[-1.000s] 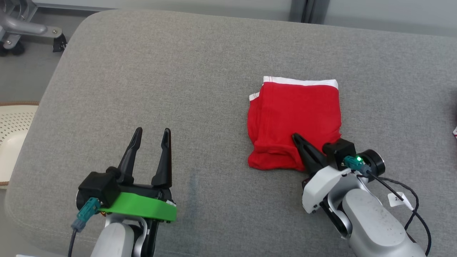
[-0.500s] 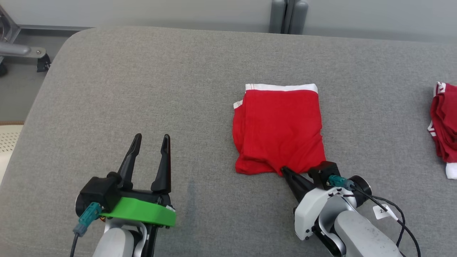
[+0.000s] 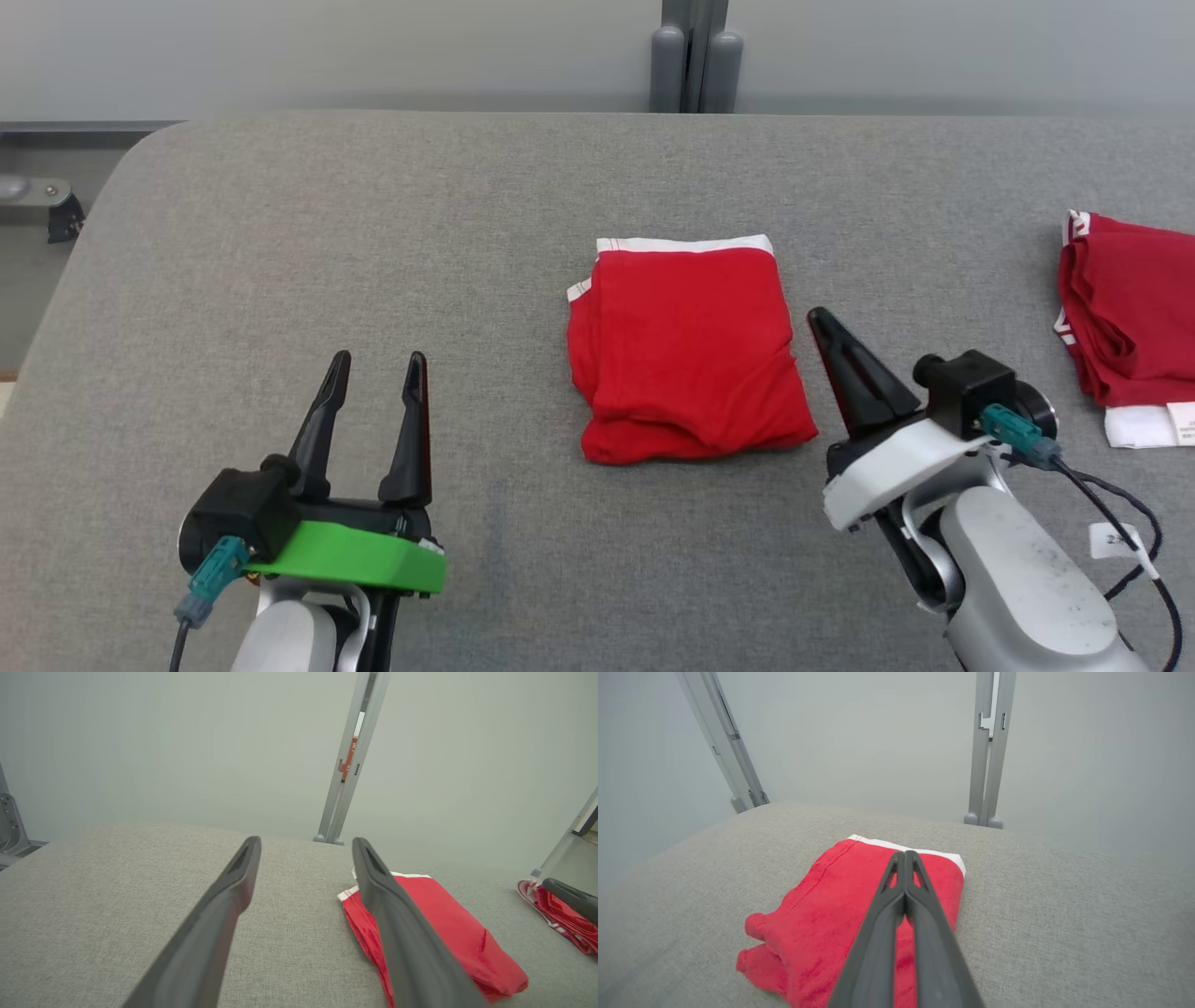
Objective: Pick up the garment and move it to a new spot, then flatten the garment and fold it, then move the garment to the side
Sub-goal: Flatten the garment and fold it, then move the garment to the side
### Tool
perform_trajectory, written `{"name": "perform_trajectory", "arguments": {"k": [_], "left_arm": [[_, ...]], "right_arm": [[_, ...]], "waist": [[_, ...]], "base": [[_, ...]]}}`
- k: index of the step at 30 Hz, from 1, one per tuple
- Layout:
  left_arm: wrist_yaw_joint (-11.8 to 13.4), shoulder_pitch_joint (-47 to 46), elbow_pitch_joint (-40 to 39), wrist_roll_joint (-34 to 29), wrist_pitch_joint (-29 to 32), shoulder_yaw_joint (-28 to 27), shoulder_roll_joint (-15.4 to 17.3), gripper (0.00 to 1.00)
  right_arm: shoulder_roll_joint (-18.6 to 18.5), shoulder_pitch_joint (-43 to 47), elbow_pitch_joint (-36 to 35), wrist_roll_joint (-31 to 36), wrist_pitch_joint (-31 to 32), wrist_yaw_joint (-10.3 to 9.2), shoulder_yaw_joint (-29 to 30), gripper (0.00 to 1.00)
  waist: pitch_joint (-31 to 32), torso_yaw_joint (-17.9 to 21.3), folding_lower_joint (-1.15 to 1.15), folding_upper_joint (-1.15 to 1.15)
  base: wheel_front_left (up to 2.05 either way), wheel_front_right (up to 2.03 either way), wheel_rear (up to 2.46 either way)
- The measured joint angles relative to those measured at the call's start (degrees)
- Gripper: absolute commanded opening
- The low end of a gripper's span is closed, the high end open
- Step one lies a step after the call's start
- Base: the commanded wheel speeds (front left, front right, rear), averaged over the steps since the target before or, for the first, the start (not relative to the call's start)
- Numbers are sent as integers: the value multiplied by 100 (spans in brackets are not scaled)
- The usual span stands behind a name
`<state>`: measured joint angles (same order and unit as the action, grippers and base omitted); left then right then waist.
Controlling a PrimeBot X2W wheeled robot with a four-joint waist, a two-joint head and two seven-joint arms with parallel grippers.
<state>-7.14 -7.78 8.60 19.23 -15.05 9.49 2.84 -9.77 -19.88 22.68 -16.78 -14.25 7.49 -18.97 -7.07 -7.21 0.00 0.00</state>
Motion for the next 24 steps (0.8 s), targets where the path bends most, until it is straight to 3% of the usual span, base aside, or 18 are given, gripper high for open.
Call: {"name": "perform_trajectory", "arguments": {"k": [6,7,8,12,24], "left_arm": [[-2,2,-104,-20,0,-59,0,100],[-2,3,-114,-21,0,-66,1,100],[-2,4,-120,-24,0,-60,1,100],[-9,8,-112,-138,0,-47,0,100],[-10,83,-111,-199,0,-71,0,100]], "right_arm": [[258,394,-532,645,-66,0,972,0],[332,461,-638,788,-71,0,1191,84],[396,509,-737,883,-75,0,1377,100],[580,731,-1012,1111,-78,0,1715,100],[680,875,-1095,1196,-79,0,1783,100]], "waist": [[48,203,0,0],[53,236,0,0],[56,267,0,0],[56,357,0,0],[34,433,0,0]], "base": [[0,0,0],[0,0,0],[0,0,0],[0,0,0],[0,0,0]]}}
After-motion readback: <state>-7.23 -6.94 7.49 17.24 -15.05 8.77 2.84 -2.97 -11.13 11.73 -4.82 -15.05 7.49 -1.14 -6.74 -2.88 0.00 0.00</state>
